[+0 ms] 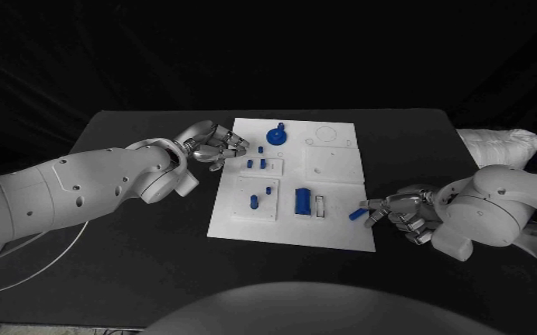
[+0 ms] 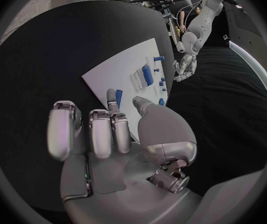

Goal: Assemble the parts on the task board

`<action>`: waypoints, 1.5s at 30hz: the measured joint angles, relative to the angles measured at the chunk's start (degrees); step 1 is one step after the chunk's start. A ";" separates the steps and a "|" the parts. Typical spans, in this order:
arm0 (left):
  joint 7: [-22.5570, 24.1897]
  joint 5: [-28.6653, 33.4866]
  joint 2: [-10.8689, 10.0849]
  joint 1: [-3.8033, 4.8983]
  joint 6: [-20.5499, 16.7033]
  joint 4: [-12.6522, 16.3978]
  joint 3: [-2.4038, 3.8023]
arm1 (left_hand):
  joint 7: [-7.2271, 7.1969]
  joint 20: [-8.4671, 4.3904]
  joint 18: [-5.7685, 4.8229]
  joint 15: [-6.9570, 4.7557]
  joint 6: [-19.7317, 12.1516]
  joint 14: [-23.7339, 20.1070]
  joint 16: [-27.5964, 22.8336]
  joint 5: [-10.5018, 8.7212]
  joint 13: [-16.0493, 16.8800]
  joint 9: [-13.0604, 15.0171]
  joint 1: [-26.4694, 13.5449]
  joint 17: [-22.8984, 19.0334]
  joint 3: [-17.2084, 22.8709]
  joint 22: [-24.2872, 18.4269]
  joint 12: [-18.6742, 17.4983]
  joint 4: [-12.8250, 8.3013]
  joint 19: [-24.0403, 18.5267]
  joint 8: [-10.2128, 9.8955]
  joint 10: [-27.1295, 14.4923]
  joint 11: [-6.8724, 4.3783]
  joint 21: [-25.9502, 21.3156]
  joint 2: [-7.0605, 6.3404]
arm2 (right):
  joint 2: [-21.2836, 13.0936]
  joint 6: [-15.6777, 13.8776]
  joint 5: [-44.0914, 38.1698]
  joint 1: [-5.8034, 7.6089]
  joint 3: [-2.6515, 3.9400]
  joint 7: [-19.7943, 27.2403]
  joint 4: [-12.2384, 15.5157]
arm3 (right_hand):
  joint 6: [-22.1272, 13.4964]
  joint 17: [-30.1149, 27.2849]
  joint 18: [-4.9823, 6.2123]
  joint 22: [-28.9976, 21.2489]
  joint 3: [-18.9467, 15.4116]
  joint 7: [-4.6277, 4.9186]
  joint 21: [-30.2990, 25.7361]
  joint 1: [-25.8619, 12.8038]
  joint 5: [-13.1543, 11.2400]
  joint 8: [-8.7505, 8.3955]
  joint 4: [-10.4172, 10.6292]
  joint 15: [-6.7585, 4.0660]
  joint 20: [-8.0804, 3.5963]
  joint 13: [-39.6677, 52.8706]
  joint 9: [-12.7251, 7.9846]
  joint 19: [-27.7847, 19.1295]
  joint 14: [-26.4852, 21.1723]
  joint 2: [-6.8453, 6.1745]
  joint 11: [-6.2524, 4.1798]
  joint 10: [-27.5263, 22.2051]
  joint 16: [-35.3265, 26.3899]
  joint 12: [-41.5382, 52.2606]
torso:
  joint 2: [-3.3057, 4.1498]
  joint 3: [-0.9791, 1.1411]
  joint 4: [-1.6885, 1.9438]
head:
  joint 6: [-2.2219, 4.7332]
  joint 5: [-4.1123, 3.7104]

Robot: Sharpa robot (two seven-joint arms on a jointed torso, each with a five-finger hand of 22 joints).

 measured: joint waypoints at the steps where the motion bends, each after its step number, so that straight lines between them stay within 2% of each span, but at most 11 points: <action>1: -0.01 0.00 0.05 0.00 0.00 -0.01 0.00 | 0.00 0.00 0.00 0.00 0.00 0.00 0.00 0.00 0.00 0.00 0.00 0.00 0.00 0.00 0.00 0.00 0.00 0.00 0.00 0.00 0.00 0.00 | 0.32 -0.07 0.04 -0.22 0.00 0.00 -0.32 | 0.00 0.00 0.00 0.00 0.00 0.00 -0.33 -0.05 -0.23 0.00 0.00 0.00 0.08 0.00 -0.25 -0.07 0.00 0.05 0.00 0.00 -0.28 0.00 | 0.01 0.00 0.00 | 0.00 -0.02; 4: -0.03 -0.01 0.09 0.00 0.01 -0.01 0.00 | 0.00 0.00 0.00 0.00 0.00 0.00 0.00 0.00 0.00 0.00 0.00 0.00 0.00 0.00 0.00 0.00 0.00 0.00 0.00 0.00 0.00 0.00 | 1.21 -0.25 0.17 -0.84 0.01 0.00 -1.05 | -0.30 0.00 0.02 0.00 0.00 0.30 -1.22 -0.05 -0.53 0.00 0.00 0.00 0.19 0.00 -0.99 -0.19 0.00 0.05 0.00 0.00 -0.63 0.00 | 0.05 0.01 0.00 | 0.00 -0.03; 5: -0.05 -0.02 0.09 0.00 0.01 -0.01 0.00 | 0.00 0.00 0.00 0.00 0.00 0.00 0.00 0.00 0.00 0.00 0.00 0.00 0.00 0.00 0.00 0.00 0.00 0.00 0.00 0.00 0.00 0.00 | 1.64 -0.35 0.22 -1.16 0.01 0.00 -1.41 | -0.58 0.00 0.82 -0.01 0.12 0.58 -1.66 -0.05 -0.79 0.00 -0.12 0.00 0.28 0.00 -1.33 -0.28 0.00 0.05 0.00 0.00 -0.74 0.00 | 0.06 0.01 0.01 | 0.00 -0.03; 9: -0.14 -0.03 -0.04 0.00 0.01 0.05 0.00 | 0.00 0.00 0.00 0.00 0.00 0.00 0.00 0.00 0.00 0.00 0.00 0.00 -0.16 0.00 0.00 0.16 0.00 0.00 0.00 0.00 0.00 0.00 | 2.94 -0.86 0.40 -1.82 0.01 0.04 -2.50 | -1.15 0.00 0.91 -0.01 0.55 0.52 -2.21 -0.05 -1.31 0.24 -0.55 0.00 0.48 0.00 -1.80 -0.48 0.00 0.05 0.00 0.00 -0.74 0.00 | 0.08 0.01 0.07 | 0.00 0.10; 19: -0.30 -0.05 -0.13 0.00 0.06 0.07 0.00 | 0.00 0.00 -0.01 0.00 0.00 0.00 0.00 0.00 0.00 0.00 0.00 0.01 -0.17 0.00 -0.01 0.16 0.00 0.00 0.00 0.00 0.00 0.00 | 4.97 -1.92 -0.24 -1.96 0.25 0.93 -4.44 | -1.05 -0.01 0.91 -0.01 0.56 0.69 -2.21 -0.05 -1.65 0.48 -0.87 0.20 0.48 -0.01 -1.94 -0.48 -0.21 0.05 0.21 -0.21 -0.74 0.00 | 0.05 0.01 0.07 | 0.00 0.42; 28: -0.62 -0.14 -0.07 0.00 0.29 0.02 0.00 | 0.00 0.00 0.00 0.00 0.00 0.00 0.00 0.00 0.00 0.00 0.00 -0.07 -0.16 0.00 0.19 0.16 0.00 0.00 0.00 0.00 0.00 0.00 | 6.90 -1.53 -2.47 -1.82 0.38 1.41 -6.57 | -0.36 -0.01 0.90 -0.02 0.31 0.52 -2.43 -0.20 -1.96 1.62 -0.63 0.20 0.48 -0.01 -1.39 -0.48 -0.21 0.20 0.20 -0.21 -0.74 0.00 | 0.03 0.01 0.03 | 0.00 0.37; 30: -0.75 -0.18 -0.05 0.00 0.41 0.02 0.00 | 0.00 0.00 -0.01 0.00 0.00 0.00 0.00 0.00 0.06 0.00 0.00 -0.07 -0.16 0.00 0.25 0.16 0.00 0.00 0.38 -0.06 0.00 0.00 | 7.36 -1.31 -2.96 -1.77 0.39 1.45 -7.24 | -0.03 -0.01 0.91 -0.02 0.84 0.26 -2.43 -0.17 -0.99 2.43 -1.41 0.20 0.48 -0.01 -0.90 -0.48 -0.21 0.19 0.20 -0.21 -0.74 0.00 | 0.03 0.01 0.03 | 0.00 0.37; 34: -1.01 -0.28 -0.03 0.00 0.64 0.02 0.00 | 0.00 0.00 0.00 0.00 0.00 0.00 0.00 0.00 0.10 0.00 0.00 -0.16 -0.16 0.00 0.54 0.16 0.00 0.00 0.60 0.02 0.00 0.00 | 8.21 -0.64 -4.25 -1.77 0.37 1.46 -8.35 | 0.14 -0.01 0.90 -0.02 1.59 -0.08 -3.00 1.86 2.68 5.26 -4.15 0.17 0.11 -0.01 2.70 -0.81 -0.17 -0.20 -0.03 0.02 -0.74 0.00 | 0.03 0.01 0.03 | 0.00 0.46; 38: -1.30 -0.38 -0.03 0.00 0.87 0.05 0.00 | 0.22 0.00 0.00 0.00 0.22 0.00 0.00 0.00 0.13 0.05 0.00 -0.16 -0.16 0.00 0.67 0.16 0.00 0.00 0.81 -0.18 0.00 0.00 | 8.92 0.08 -6.32 -1.70 0.39 1.45 -9.19 | -2.78 -0.01 0.90 0.02 1.66 -2.93 -3.84 2.06 3.47 12.38 -5.93 -0.13 -0.37 -0.01 13.18 -0.68 -0.10 0.05 -0.53 0.12 -0.66 0.00 | 0.03 0.01 0.03 | 0.00 0.54; 39: -1.37 -0.41 -0.03 0.00 0.91 0.06 0.00 | 0.22 0.00 0.00 0.00 0.22 0.00 0.00 0.00 0.15 0.05 0.00 -0.16 -0.16 0.00 0.81 0.16 0.00 0.00 0.92 -0.07 0.00 0.00 | 9.08 0.24 -6.82 -1.70 0.39 1.45 -9.33 | -3.13 -0.01 0.90 0.03 1.84 -3.28 -4.01 1.82 3.47 13.50 -6.12 -0.13 -0.38 -0.01 14.66 -0.68 -0.10 0.30 -0.53 0.12 -0.49 0.00 | 0.03 0.01 0.03 | 0.00 0.56; 45: -1.84 -0.62 -0.06 0.00 1.22 0.10 0.00 | 0.43 0.00 0.00 0.00 0.43 0.00 0.00 0.00 0.14 0.05 0.00 -0.16 -0.16 0.00 0.82 0.16 0.00 0.00 1.09 -0.06 0.00 0.00 | 10.41 1.20 -10.27 -1.62 0.46 1.42 -10.33 | -3.24 -0.01 0.90 0.02 1.97 -3.39 -4.02 1.15 3.47 17.08 -6.25 -0.34 -0.37 -0.01 19.69 -0.68 0.11 0.97 -0.73 -0.08 -0.28 0.00 | 0.03 0.01 0.03 | 0.00 0.59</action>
